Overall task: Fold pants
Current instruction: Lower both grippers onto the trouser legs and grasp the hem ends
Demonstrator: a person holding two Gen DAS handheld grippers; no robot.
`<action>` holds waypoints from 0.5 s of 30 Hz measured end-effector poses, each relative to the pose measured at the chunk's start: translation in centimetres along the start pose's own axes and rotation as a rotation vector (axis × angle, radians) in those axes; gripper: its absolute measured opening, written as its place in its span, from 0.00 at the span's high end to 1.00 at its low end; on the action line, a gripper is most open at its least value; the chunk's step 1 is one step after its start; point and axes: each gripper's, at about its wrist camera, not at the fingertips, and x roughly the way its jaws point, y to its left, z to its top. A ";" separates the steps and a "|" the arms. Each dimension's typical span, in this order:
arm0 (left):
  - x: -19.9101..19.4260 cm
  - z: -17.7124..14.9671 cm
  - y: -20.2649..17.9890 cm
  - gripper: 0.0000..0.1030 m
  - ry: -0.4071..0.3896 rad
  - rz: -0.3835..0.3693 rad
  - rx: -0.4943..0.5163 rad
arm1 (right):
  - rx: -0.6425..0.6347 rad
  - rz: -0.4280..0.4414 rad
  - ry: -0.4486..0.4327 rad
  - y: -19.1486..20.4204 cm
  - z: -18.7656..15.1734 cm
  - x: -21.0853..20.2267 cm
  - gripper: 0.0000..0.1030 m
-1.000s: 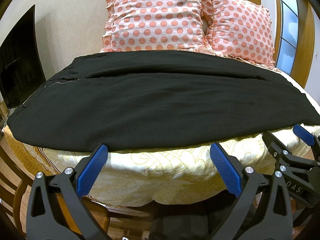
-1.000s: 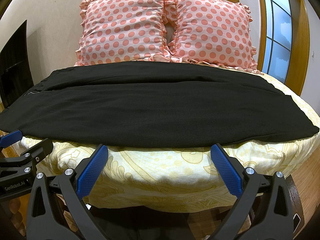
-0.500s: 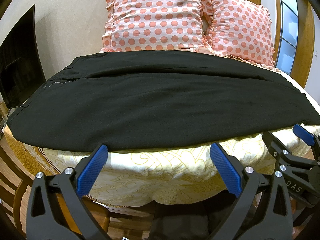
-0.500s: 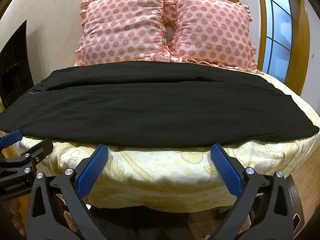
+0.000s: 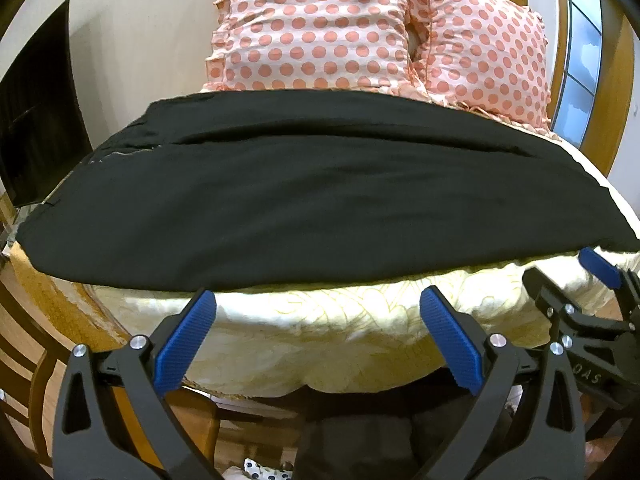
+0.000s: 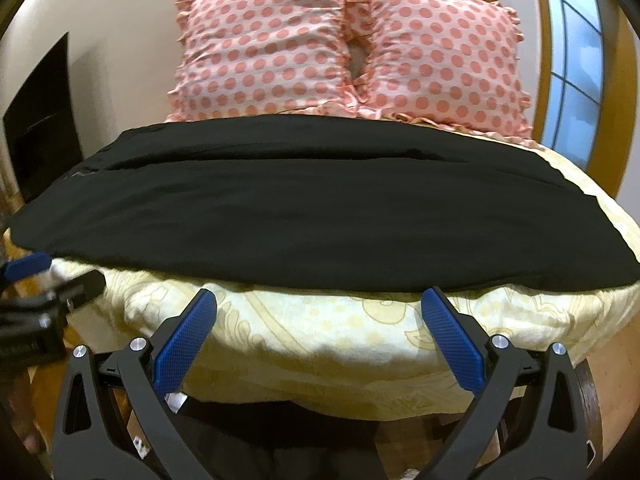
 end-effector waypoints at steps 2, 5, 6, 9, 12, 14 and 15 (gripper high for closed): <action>-1.2 0.5 0.1 0.02 -0.038 0.023 0.014 | -0.005 0.055 0.003 -0.7 -0.1 -0.6 0.01; -2.7 1.8 0.2 0.02 -0.088 0.045 0.035 | 0.012 0.112 -0.022 -2.0 0.4 -1.7 0.01; -3.0 2.1 0.3 0.02 -0.095 0.047 0.035 | 0.017 0.118 -0.035 -2.6 0.8 -2.1 0.01; -3.3 4.3 0.9 0.02 -0.129 0.046 0.022 | 0.036 0.071 -0.090 -5.0 3.0 -3.4 0.01; -2.4 6.4 1.3 0.02 -0.137 0.065 0.006 | 0.084 0.004 -0.120 -8.5 6.1 -3.4 0.01; -1.2 7.9 2.0 0.02 -0.133 0.075 -0.018 | 0.128 -0.066 -0.118 -11.4 8.7 -2.6 0.01; -0.8 8.4 2.2 0.02 -0.131 0.082 -0.025 | 0.144 -0.092 -0.113 -12.4 9.5 -2.3 0.01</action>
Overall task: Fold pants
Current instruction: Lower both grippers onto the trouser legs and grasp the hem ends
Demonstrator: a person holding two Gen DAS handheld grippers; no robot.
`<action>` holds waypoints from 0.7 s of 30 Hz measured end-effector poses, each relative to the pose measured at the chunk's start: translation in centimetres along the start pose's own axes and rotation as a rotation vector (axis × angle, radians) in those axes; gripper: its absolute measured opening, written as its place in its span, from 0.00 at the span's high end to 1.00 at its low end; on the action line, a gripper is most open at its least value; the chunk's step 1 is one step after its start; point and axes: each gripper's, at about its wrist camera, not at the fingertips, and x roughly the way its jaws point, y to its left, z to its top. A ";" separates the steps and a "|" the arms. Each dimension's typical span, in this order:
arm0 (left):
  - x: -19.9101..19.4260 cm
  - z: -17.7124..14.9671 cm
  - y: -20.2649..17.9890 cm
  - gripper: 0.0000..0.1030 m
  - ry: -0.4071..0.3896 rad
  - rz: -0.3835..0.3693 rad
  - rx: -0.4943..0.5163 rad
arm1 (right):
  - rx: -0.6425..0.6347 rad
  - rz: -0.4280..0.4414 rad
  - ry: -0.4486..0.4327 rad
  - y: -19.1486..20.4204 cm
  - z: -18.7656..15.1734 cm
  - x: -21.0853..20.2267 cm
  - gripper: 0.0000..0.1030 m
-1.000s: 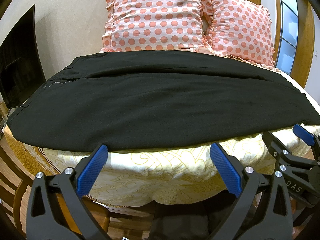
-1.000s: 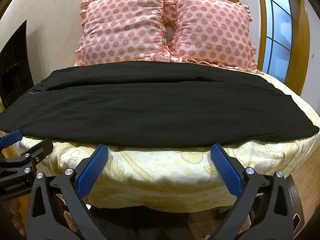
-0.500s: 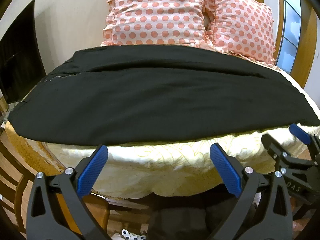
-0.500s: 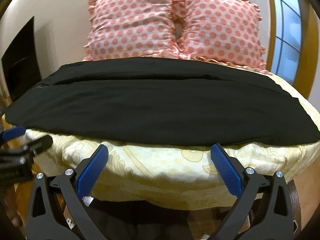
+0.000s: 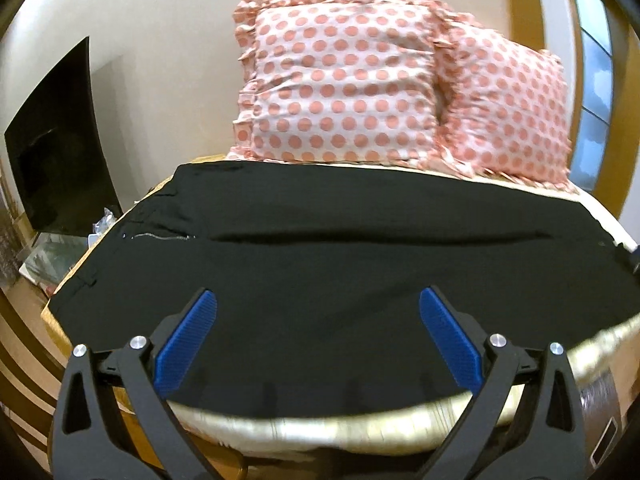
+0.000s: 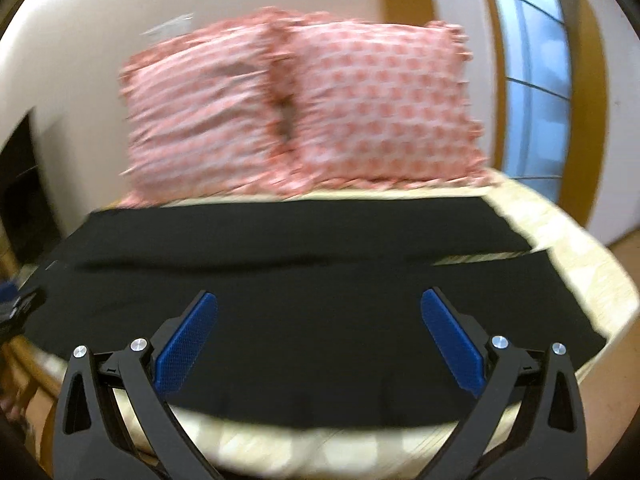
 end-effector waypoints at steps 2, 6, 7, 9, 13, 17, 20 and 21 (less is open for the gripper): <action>1.5 1.2 0.3 0.02 0.003 0.024 -0.013 | 0.045 -0.085 0.011 -2.3 2.9 2.2 0.01; 4.0 3.3 0.5 0.02 -0.016 0.064 -0.015 | 0.102 -0.219 0.062 -5.9 7.1 7.6 0.01; 4.7 4.0 0.4 0.02 -0.022 0.073 -0.016 | 0.122 -0.258 0.085 -7.1 8.1 9.4 0.01; 6.0 5.0 0.5 0.02 -0.022 0.090 -0.018 | 0.146 -0.321 0.124 -8.7 9.7 12.7 0.01; 9.4 7.0 0.6 0.02 0.016 0.109 -0.013 | 0.159 -0.439 0.236 -11.4 11.9 20.2 0.02; 12.2 7.6 1.3 0.02 0.037 0.107 -0.043 | 0.251 -0.532 0.344 -14.6 12.9 26.7 0.18; 13.5 7.4 1.6 0.02 0.048 0.089 -0.066 | 0.375 -0.553 0.426 -17.1 12.4 29.9 0.39; 13.7 7.3 1.6 0.02 0.049 0.083 -0.067 | 0.412 -0.559 0.449 -17.7 12.1 30.7 0.42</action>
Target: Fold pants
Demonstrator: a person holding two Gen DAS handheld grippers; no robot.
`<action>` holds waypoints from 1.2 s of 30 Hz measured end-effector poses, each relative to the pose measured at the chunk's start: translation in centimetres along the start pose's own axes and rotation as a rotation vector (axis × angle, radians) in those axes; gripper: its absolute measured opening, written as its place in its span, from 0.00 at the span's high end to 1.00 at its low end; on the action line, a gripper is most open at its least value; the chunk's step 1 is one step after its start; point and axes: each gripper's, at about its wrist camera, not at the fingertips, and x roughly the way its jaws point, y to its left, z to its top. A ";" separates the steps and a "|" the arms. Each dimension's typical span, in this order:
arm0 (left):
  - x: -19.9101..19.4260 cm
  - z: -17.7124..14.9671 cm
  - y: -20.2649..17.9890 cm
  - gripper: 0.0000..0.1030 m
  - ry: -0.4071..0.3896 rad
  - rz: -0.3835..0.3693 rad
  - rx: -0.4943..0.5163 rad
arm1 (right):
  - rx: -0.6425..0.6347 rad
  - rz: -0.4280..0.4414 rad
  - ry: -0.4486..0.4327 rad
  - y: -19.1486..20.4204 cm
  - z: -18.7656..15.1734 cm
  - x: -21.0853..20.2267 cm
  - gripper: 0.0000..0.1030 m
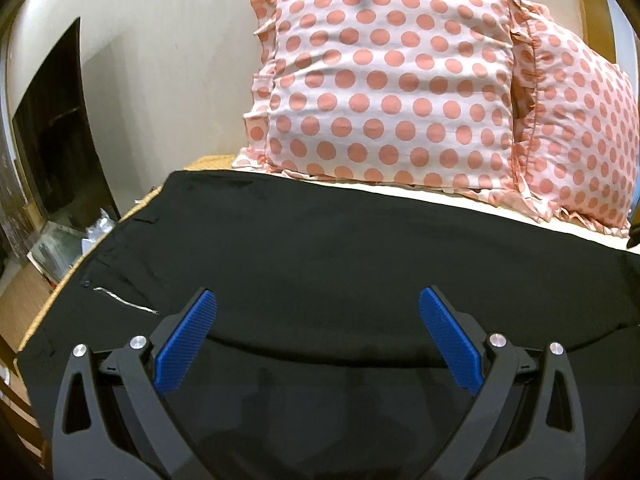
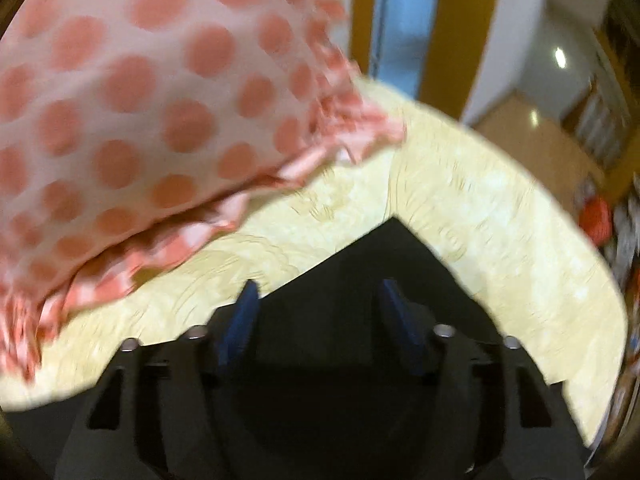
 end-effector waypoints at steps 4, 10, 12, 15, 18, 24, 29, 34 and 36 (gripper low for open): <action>0.7 -0.3 -0.6 0.02 -0.007 -0.019 0.028 | -0.006 -0.076 -0.020 1.1 0.3 1.4 0.42; 1.4 -0.3 -1.1 0.02 0.023 -0.070 0.035 | -0.008 -0.092 -0.022 2.0 0.8 2.3 0.42; 1.6 -0.2 -0.9 0.02 0.031 -0.071 0.023 | -0.042 -0.089 -0.045 1.8 0.6 2.2 0.49; 1.8 -0.2 -0.2 0.02 0.044 -0.081 -0.009 | -0.009 -0.025 -0.046 0.3 -0.1 1.5 0.79; 2.0 -0.3 -0.1 0.02 0.054 -0.090 -0.022 | 0.020 0.084 -0.055 -1.4 -0.8 0.6 0.93; 1.8 -0.3 0.1 0.02 0.041 -0.112 -0.036 | 0.041 0.278 -0.178 -5.2 -3.6 -5.0 0.95; 1.6 -0.3 0.1 0.02 0.030 -0.109 -0.041 | 0.069 0.444 -0.227 -9.1 -8.6 -10.0 0.95; 1.3 -0.3 0.0 0.02 0.016 -0.101 -0.036 | 0.134 0.510 -0.171 -13.0 -14.4 -10.7 0.95; 1.3 -0.3 -0.1 0.02 0.015 -0.097 -0.029 | 0.181 0.538 -0.120 -14.2 -15.5 -9.4 0.95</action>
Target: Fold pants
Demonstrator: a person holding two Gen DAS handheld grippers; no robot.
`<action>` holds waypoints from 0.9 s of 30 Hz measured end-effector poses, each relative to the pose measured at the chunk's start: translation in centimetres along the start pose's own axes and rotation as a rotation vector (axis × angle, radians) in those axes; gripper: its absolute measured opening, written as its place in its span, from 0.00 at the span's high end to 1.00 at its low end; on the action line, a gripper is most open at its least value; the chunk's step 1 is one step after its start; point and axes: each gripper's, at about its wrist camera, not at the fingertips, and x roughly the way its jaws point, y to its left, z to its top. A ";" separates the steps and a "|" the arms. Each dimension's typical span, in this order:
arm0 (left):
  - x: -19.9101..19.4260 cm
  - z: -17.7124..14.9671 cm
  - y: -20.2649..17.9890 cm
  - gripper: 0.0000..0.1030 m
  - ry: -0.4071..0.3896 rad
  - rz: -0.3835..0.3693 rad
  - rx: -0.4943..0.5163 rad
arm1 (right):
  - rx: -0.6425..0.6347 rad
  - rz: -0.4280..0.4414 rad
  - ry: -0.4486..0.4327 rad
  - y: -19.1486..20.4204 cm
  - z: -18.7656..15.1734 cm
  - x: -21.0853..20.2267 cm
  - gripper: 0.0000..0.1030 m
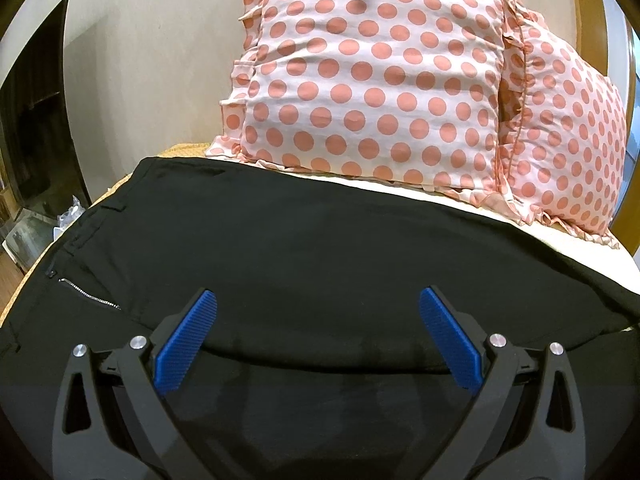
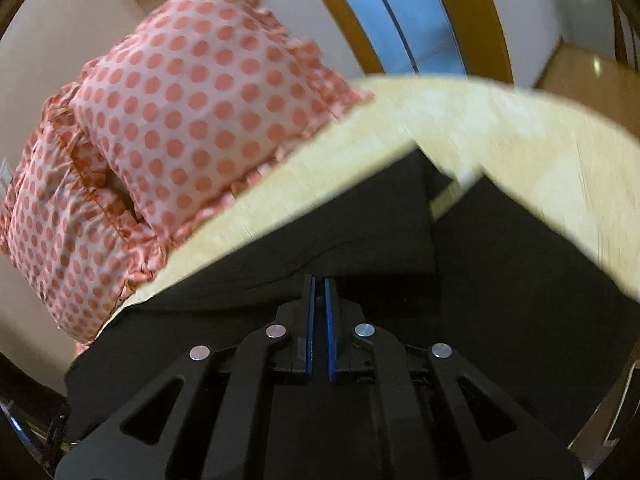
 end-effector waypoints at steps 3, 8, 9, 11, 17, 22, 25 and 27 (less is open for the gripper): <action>-0.3 0.0 -0.3 0.02 -0.014 0.019 0.014 | 0.097 0.061 0.039 -1.7 0.0 0.7 0.95; -1.3 -0.2 -0.7 0.02 -0.040 0.040 0.038 | 0.227 0.155 0.052 -3.1 0.4 1.0 0.54; -1.3 -0.2 -0.7 0.02 -0.037 0.037 0.040 | 0.243 0.159 0.041 -3.3 0.3 0.9 0.43; -1.5 -0.1 -0.6 0.02 -0.020 0.017 0.039 | 0.278 0.174 0.019 -3.8 0.4 0.9 0.43; -1.9 0.1 -0.6 0.02 -0.009 0.023 0.045 | 0.347 0.168 0.034 -4.7 0.8 2.5 0.85; -2.9 0.3 0.8 0.02 -0.016 0.055 0.008 | 0.300 0.212 -0.046 -4.5 1.2 0.4 0.97; -4.0 0.5 2.6 0.02 -0.078 0.008 -0.031 | 0.291 0.252 -0.112 -4.8 1.3 -2.6 0.98; -4.8 0.7 3.8 0.02 -0.109 -0.020 -0.053 | 0.302 0.270 -0.137 -5.3 1.0 -4.5 0.98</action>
